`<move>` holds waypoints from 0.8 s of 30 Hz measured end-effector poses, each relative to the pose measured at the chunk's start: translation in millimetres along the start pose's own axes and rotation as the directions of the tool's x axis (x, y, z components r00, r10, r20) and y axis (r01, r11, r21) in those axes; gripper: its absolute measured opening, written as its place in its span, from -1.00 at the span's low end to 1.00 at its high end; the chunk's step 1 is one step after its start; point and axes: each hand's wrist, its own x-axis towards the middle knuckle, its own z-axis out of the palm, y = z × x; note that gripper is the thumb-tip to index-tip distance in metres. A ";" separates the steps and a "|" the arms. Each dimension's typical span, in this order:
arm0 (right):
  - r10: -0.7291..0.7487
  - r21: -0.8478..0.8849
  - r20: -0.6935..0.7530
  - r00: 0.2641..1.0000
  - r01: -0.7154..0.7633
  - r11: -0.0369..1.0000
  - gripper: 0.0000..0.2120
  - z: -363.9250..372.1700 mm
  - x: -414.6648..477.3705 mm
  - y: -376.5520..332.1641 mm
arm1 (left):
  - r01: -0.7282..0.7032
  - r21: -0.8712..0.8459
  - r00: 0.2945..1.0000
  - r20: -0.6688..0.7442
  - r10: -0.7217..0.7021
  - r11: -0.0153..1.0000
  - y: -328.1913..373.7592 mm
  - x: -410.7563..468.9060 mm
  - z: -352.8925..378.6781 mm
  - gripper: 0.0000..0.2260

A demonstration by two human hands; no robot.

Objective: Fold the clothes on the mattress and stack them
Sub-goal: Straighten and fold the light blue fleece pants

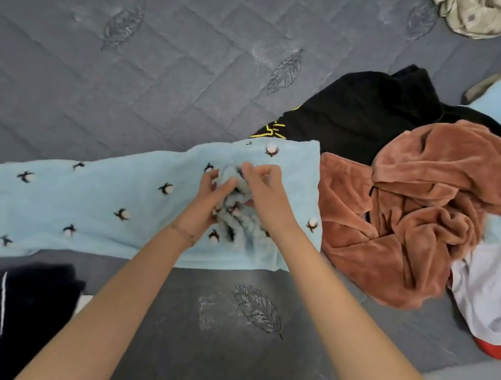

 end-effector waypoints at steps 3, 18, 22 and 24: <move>0.010 0.029 0.156 0.988 -0.015 0.999 -0.77 34.7 -6.2 17.9 | 0.007 0.034 0.991 -0.135 -0.002 0.999 -12.4 -11.6 -31.9 -0.45; -0.317 -0.718 0.230 0.920 0.381 0.583 -0.24 126.4 -13.0 52.1 | -0.083 0.220 0.896 -0.409 0.170 0.972 14.4 -59.8 -196.1 -0.80; -0.289 -0.782 0.206 0.935 0.335 0.525 -0.15 167.7 -9.8 63.2 | -0.071 0.186 0.892 -0.428 0.146 0.980 13.0 -73.5 -268.5 -0.75; -0.251 -0.807 0.200 0.947 0.304 0.507 -0.12 185.4 -6.2 68.3 | -0.051 0.182 0.891 -0.435 0.127 0.982 7.5 -80.2 -300.3 -0.84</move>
